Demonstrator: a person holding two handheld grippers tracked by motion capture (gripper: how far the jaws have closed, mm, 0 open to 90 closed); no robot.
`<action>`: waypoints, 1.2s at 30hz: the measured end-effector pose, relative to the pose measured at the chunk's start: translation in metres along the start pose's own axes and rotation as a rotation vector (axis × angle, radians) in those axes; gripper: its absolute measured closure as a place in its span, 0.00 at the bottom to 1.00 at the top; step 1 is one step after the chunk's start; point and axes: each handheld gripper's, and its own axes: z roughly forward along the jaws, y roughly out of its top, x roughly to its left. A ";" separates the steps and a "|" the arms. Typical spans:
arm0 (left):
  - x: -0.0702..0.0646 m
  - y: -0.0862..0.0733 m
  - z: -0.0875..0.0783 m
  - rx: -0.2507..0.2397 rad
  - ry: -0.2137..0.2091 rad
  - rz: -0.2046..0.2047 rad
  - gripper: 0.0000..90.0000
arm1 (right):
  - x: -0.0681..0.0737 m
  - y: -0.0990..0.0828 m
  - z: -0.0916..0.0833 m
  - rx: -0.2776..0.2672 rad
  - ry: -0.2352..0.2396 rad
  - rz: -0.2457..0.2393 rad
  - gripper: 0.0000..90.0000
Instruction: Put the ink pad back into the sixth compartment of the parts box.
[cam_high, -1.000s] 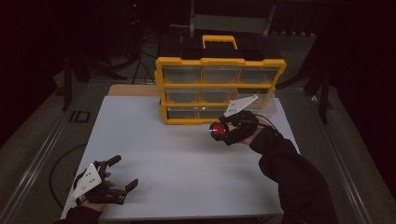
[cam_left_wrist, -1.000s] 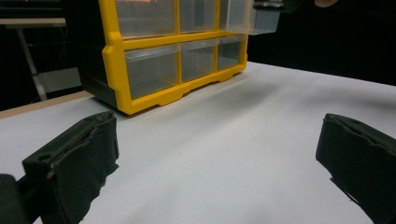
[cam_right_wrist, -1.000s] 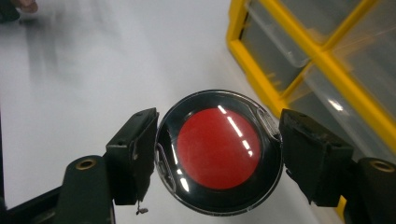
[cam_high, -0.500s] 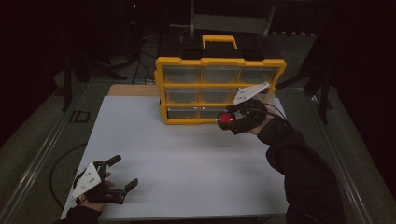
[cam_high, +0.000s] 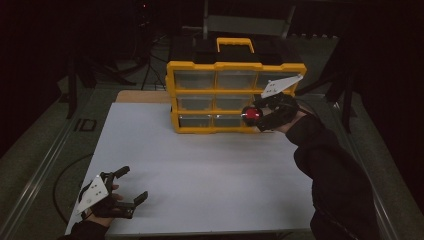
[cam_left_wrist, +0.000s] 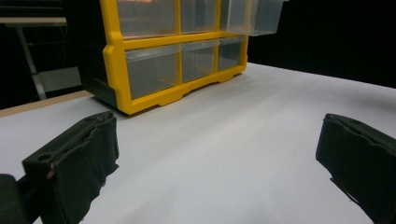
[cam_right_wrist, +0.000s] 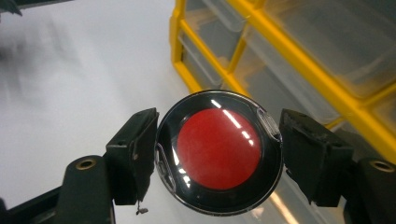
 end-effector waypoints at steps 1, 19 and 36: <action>0.000 0.000 0.000 0.000 0.000 0.001 0.00 | -0.002 0.001 -0.003 -0.003 -0.008 0.006 0.34; 0.000 0.000 0.000 -0.004 0.000 -0.002 0.00 | -0.032 -0.001 -0.031 -0.019 -0.118 0.076 0.34; 0.000 0.000 0.000 -0.005 -0.001 -0.004 0.00 | -0.058 -0.018 -0.041 -0.012 -0.216 0.191 0.34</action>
